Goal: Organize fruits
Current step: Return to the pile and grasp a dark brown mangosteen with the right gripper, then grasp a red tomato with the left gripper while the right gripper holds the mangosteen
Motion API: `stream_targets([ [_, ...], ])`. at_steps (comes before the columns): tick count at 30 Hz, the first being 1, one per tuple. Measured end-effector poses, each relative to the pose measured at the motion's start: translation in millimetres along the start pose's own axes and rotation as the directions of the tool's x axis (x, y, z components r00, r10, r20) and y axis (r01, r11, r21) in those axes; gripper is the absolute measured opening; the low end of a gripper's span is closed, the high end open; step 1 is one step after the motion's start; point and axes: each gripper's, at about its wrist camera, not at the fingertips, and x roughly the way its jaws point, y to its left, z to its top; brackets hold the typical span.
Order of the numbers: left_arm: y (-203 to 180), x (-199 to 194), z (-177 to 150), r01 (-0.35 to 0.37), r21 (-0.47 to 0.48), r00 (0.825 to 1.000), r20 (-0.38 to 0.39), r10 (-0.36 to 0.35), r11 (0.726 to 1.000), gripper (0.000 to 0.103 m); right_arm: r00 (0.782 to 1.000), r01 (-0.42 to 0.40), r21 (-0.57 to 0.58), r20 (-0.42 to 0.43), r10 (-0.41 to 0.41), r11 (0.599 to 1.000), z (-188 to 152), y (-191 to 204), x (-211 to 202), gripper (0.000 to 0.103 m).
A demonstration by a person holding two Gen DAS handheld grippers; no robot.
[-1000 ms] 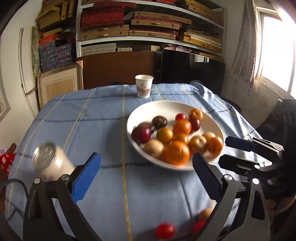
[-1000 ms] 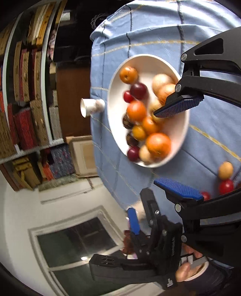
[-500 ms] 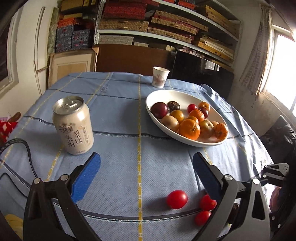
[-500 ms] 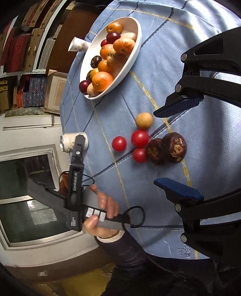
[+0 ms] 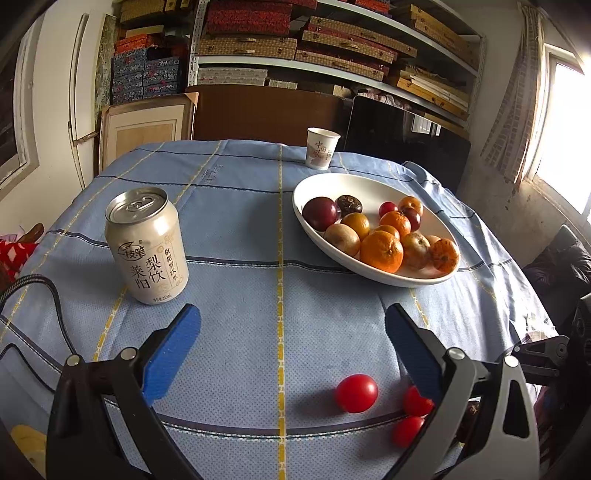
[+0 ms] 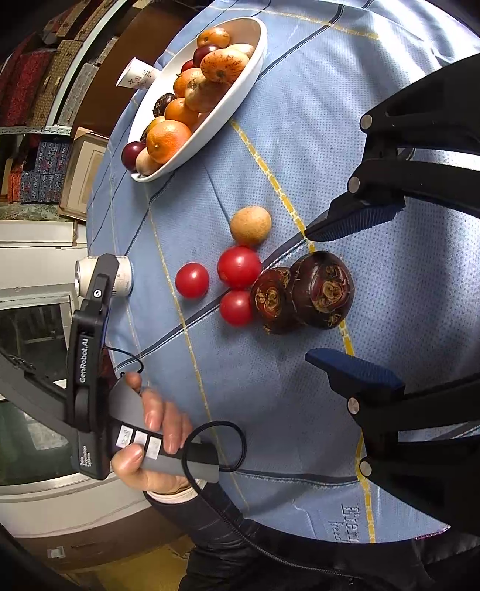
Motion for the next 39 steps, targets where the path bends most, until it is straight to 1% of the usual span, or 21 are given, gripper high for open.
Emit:
stream_targets([
  [5,0,1,-1,0.000,0.000,1.000,-0.005,0.000,1.000,0.098,1.000,0.008,0.001,-0.021,-0.008,1.000,0,-2,6,0.043],
  [9,1,1,-1,-0.008,-0.006,1.000,-0.010,0.008,1.000,0.098,1.000,-0.002,0.009,-0.010,0.002,1.000,-1,-6,2,0.043],
  [11,3,2,-1,-0.012,-0.012,1.000,-0.012,0.012,1.000,0.098,1.000,-0.010,0.035,0.027,0.009,0.999,0,-13,-5,0.043],
  [12,3,3,-2,-0.016,-0.014,1.000,-0.013,0.015,1.000,0.098,0.998,-0.014,0.060,0.059,0.011,0.998,1,-18,-10,0.043],
  [15,2,6,-2,-0.027,-0.008,0.999,-0.025,0.027,1.000,0.098,0.986,-0.018,0.173,0.164,-0.010,0.985,4,-38,-25,0.043],
  [17,1,7,-3,-0.027,0.002,0.999,-0.031,0.027,1.000,0.098,0.976,-0.032,0.259,0.217,-0.026,0.965,4,-53,-32,0.043],
  [20,-3,8,-5,-0.020,0.020,0.999,-0.041,0.021,1.000,0.098,0.958,-0.039,0.359,0.280,-0.068,0.932,3,-70,-39,0.043],
  [21,-5,9,-5,-0.018,0.029,0.999,-0.047,0.020,0.999,0.098,0.952,-0.040,0.393,0.295,-0.084,0.919,2,-74,-39,0.043],
  [23,-10,13,-8,-0.011,0.059,0.997,-0.080,0.016,0.998,0.098,0.946,-0.057,0.430,0.311,-0.089,0.901,1,-81,-39,0.043],
  [24,-13,16,-11,0.005,0.074,0.995,-0.102,0.002,0.997,0.098,0.946,-0.059,0.441,0.312,-0.091,0.896,1,-83,-39,0.043],
  [26,-19,19,-15,0.033,0.105,0.991,-0.136,-0.019,0.994,0.091,0.947,-0.060,0.448,0.307,-0.090,0.892,0,-84,-39,0.043],
  [27,-22,20,-18,0.038,0.122,0.989,-0.145,-0.020,0.992,0.080,0.948,-0.055,0.445,0.303,-0.093,0.894,1,-83,-38,0.043],
  [28,-26,21,-20,0.043,0.148,0.988,-0.156,-0.020,0.988,0.073,0.948,-0.046,0.442,0.303,-0.101,0.896,1,-82,-38,0.043],
  [31,-29,23,-25,0.062,0.166,0.984,-0.172,-0.033,0.984,0.062,0.948,-0.036,0.433,0.299,-0.106,0.901,3,-81,-37,0.043],
  [33,-29,23,-26,0.079,0.163,0.982,-0.181,-0.048,0.983,0.059,0.948,-0.037,0.434,0.299,-0.105,0.900,3,-81,-37,0.043],
  [35,-31,24,-28,0.101,0.165,0.979,-0.195,-0.068,0.981,0.059,0.949,-0.033,0.437,0.296,-0.109,0.899,3,-82,-36,0.043],
  [39,-39,26,-32,0.126,0.197,0.972,-0.219,-0.081,0.972,0.058,0.950,-0.034,0.438,0.293,-0.107,0.898,1,-80,-36,0.043],
])
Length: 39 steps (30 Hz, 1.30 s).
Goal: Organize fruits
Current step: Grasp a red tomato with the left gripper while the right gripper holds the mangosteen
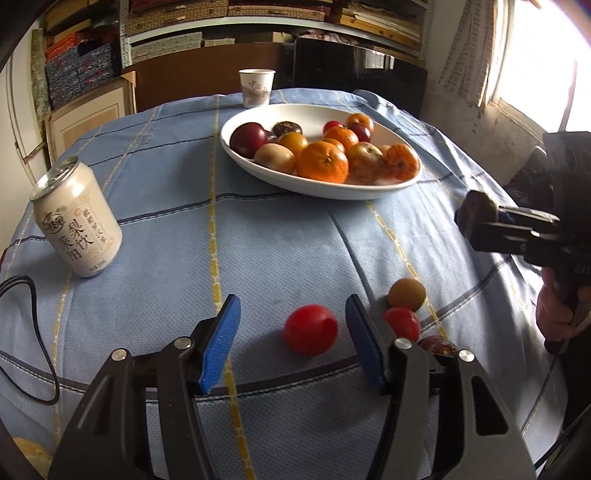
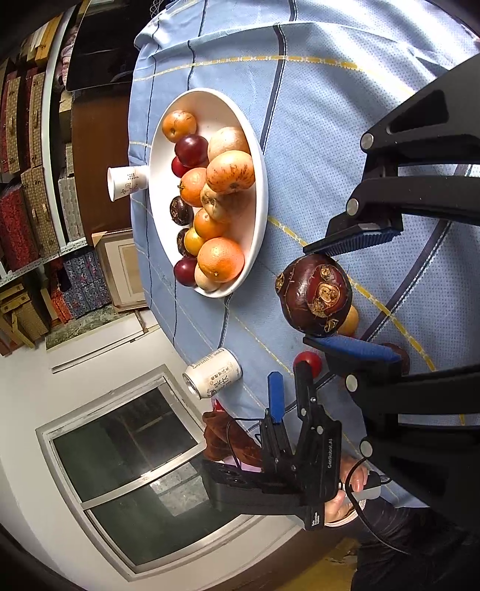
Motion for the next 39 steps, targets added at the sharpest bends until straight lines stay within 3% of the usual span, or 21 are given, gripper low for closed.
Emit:
stream_targets([
  [4,-2,7,-2,0.011,0.009,0.999,-0.031,-0.011,1.000,0.048,1.000,-0.004,-0.012,0.003,0.004,1.000,0,3,0,0.043],
  [18,-7,17,-4,0.020,0.031,0.998,-0.067,-0.018,0.999,0.043,1.000,0.005,-0.022,-0.010,-0.005,1.000,-1,4,3,0.043],
  [25,-8,17,-4,0.024,0.034,0.998,-0.066,-0.022,0.999,0.031,1.000,0.012,-0.019,-0.006,-0.012,1.000,0,2,4,0.043],
  [39,-6,9,-4,0.018,0.020,0.999,-0.038,-0.017,1.000,0.029,1.000,0.028,-0.018,0.000,-0.028,0.999,-2,-3,7,0.043],
])
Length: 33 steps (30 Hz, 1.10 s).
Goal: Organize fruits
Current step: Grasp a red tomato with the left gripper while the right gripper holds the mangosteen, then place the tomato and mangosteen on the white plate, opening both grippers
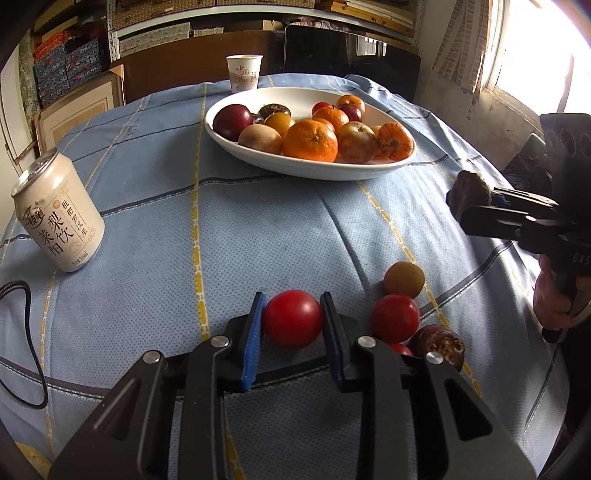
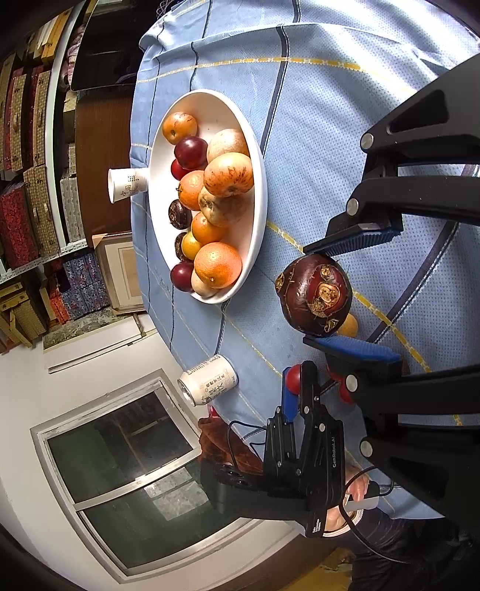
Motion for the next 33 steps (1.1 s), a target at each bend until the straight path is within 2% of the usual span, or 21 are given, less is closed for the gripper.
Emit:
stream_targets([
  [5,-3,-7,0,0.004,0.006,1.000,0.029,-0.004,1.000,0.029,1.000,-0.007,0.013,0.019,0.006,1.000,0,-2,-3,0.043],
  [9,5,-14,7,0.054,-0.040,0.998,0.040,-0.053,0.998,0.029,0.997,0.027,0.070,0.067,-0.031,0.997,4,-10,-8,0.043],
  [12,11,-19,26,0.099,-0.055,0.994,0.051,-0.096,0.994,0.029,0.992,0.031,0.125,0.115,-0.045,0.992,12,-18,-12,0.043],
  [15,11,-21,52,0.078,-0.049,0.993,0.096,-0.073,0.996,0.029,0.979,0.081,0.163,0.174,-0.110,0.983,23,-23,-13,0.043],
  [19,10,-14,95,0.052,-0.045,0.989,0.139,-0.046,0.998,0.029,0.947,0.180,0.226,0.223,-0.231,0.957,42,-35,-2,0.043],
  [24,2,10,148,0.003,-0.021,0.990,0.142,0.000,1.000,0.029,0.941,0.197,0.263,0.220,-0.258,0.944,59,-56,18,0.043],
  [28,-3,37,176,-0.062,-0.025,0.988,0.139,0.065,0.998,0.031,0.938,0.222,0.261,0.207,-0.279,0.939,70,-70,32,0.044],
  [29,-3,41,178,-0.078,-0.031,0.987,0.137,0.082,0.996,0.035,0.936,0.230,0.263,0.203,-0.287,0.937,72,-71,33,0.056],
  [31,-4,43,180,-0.142,-0.049,0.979,0.138,0.147,0.989,0.078,0.931,0.235,0.255,0.217,-0.293,0.938,71,-67,28,0.066],
  [33,-5,36,176,-0.192,-0.058,0.962,0.184,0.199,0.980,0.081,0.929,0.236,0.222,0.234,-0.287,0.946,72,-61,20,0.066],
])
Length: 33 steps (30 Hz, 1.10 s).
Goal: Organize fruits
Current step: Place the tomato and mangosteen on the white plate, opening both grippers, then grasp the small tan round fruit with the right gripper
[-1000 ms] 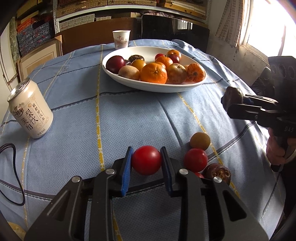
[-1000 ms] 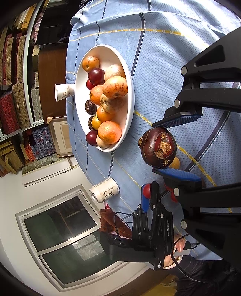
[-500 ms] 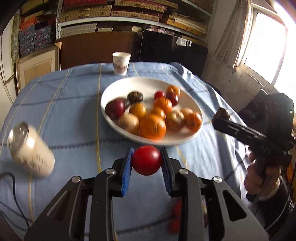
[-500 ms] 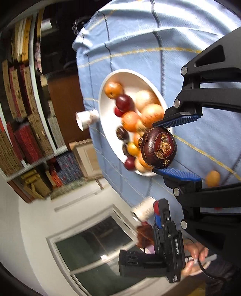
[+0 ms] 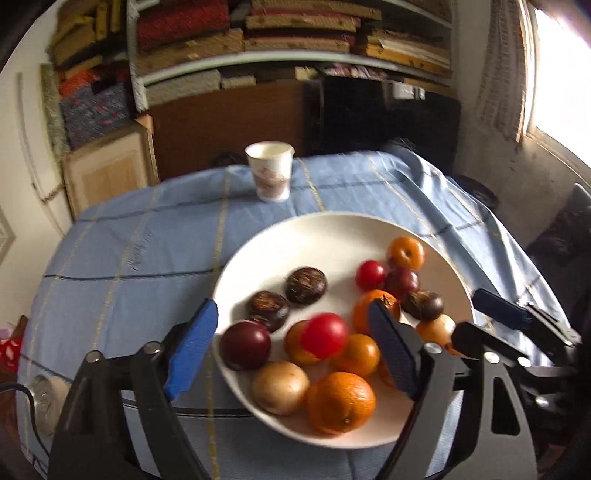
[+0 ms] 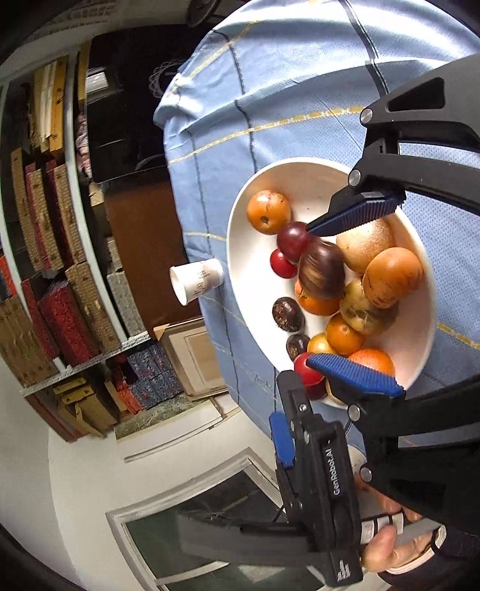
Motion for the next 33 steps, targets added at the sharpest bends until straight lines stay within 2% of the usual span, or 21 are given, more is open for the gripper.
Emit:
stream_targets([
  [3,-1,-13,-6,-0.013,0.021,1.000,0.015,0.012,1.000,0.083,0.999,-0.021,-0.015,0.024,0.021,1.000,2,8,-15,0.066],
  [5,-1,-24,-14,-0.038,0.030,0.999,0.026,0.037,0.999,0.091,0.999,-0.036,-0.019,0.031,0.037,0.999,0,14,-23,0.067],
  [10,2,-53,-37,-0.075,0.048,0.996,0.050,0.072,0.996,0.094,0.997,-0.076,-0.073,0.027,0.078,0.994,-9,33,-39,0.067],
  [14,8,-76,-62,-0.052,0.032,0.998,0.044,0.051,0.998,0.095,0.994,-0.105,-0.133,-0.031,0.102,0.985,-23,49,-45,0.067],
  [16,13,-85,-78,-0.029,0.003,0.998,0.048,0.028,1.000,0.096,0.988,-0.142,-0.170,-0.091,0.128,0.975,-33,58,-46,0.067],
  [18,16,-89,-94,-0.037,-0.002,0.998,0.056,0.037,0.999,0.096,0.981,-0.164,-0.200,-0.135,0.139,0.966,-42,65,-47,0.067],
  [21,20,-90,-111,-0.085,0.000,0.993,0.077,0.085,0.996,0.096,0.966,-0.195,-0.224,-0.211,0.148,0.955,-57,75,-48,0.066],
  [22,23,-90,-115,-0.087,-0.004,0.993,0.080,0.087,0.996,0.096,0.961,-0.207,-0.228,-0.228,0.154,0.951,-61,78,-48,0.063],
  [25,35,-85,-125,-0.069,-0.053,0.995,0.067,0.073,0.996,0.096,0.936,-0.249,-0.224,-0.306,0.174,0.942,-70,83,-45,0.052],
  [28,46,-82,-127,-0.061,-0.102,0.998,0.012,0.062,0.993,0.096,0.919,-0.241,-0.240,-0.369,0.142,0.940,-79,87,-38,0.043],
  [31,57,-88,-129,-0.045,-0.153,0.999,0.020,0.049,0.987,0.096,0.894,-0.257,-0.229,-0.425,0.142,0.939,-84,86,-33,0.035],
  [33,61,-91,-129,-0.047,-0.168,0.998,0.026,0.052,0.985,0.097,0.882,-0.268,-0.222,-0.447,0.146,0.938,-88,86,-31,0.033],
])
